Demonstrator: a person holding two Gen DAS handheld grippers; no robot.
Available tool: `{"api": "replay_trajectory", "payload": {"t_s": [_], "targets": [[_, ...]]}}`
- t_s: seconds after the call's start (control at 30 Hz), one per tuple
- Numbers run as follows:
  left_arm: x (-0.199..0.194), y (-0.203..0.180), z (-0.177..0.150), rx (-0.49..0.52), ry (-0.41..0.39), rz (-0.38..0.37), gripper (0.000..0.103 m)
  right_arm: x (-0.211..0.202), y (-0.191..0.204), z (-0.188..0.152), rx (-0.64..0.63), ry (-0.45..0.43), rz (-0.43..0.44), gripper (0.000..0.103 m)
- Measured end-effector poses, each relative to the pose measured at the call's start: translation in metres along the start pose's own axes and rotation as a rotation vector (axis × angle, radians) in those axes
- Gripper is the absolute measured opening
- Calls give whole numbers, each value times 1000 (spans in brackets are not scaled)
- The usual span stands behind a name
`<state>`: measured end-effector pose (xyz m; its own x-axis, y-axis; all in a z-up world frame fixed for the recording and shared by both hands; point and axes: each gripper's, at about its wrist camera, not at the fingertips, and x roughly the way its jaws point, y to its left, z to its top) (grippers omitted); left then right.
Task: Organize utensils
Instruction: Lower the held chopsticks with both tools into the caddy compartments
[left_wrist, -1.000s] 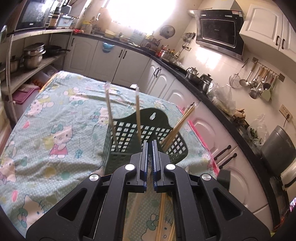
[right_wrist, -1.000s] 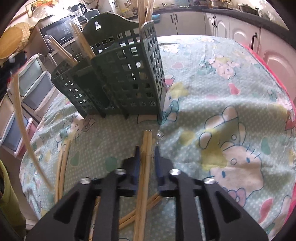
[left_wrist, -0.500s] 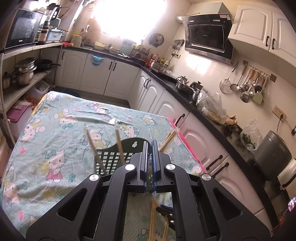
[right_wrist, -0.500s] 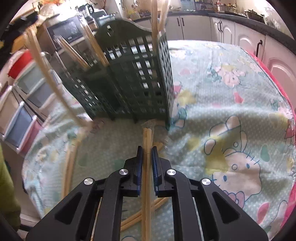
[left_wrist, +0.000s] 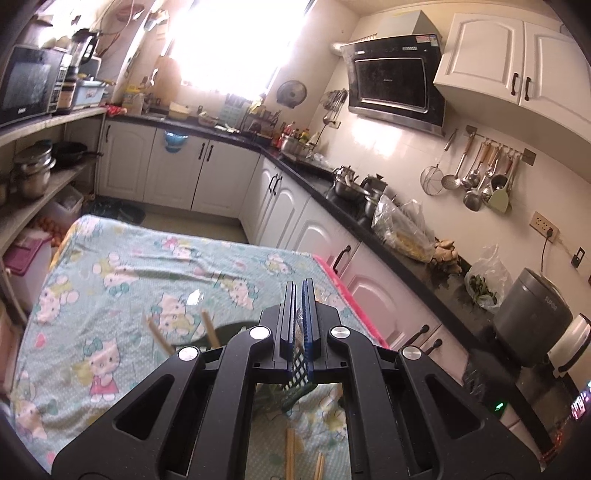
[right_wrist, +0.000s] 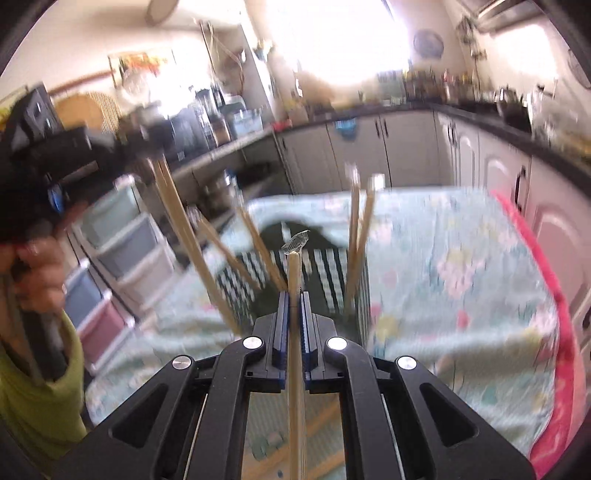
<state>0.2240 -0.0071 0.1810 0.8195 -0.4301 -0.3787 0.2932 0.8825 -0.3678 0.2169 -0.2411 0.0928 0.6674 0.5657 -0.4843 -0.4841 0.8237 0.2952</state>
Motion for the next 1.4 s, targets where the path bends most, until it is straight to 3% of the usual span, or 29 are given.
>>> {"api": "replay_trajectory", "payload": {"t_s": [0.2,0.43,0.67,1.07,1.4], "targets": [[-3,-8,19,31,-40,4,2,-11,-1,40,-16,-165,-5,6],[-6,-10,37,53,-75,26,2,-1,-7,83,-35,-295,-12,6],[-8,-8,50,73,-107,54,0,13,-2,106,-74,-407,-38,6],[12,14,47,47,-71,94,0,55,-2,107,-137,-466,-124,6],[38,39,11,20,14,130,0,80,-13,81,-152,-497,-175,6]]}}
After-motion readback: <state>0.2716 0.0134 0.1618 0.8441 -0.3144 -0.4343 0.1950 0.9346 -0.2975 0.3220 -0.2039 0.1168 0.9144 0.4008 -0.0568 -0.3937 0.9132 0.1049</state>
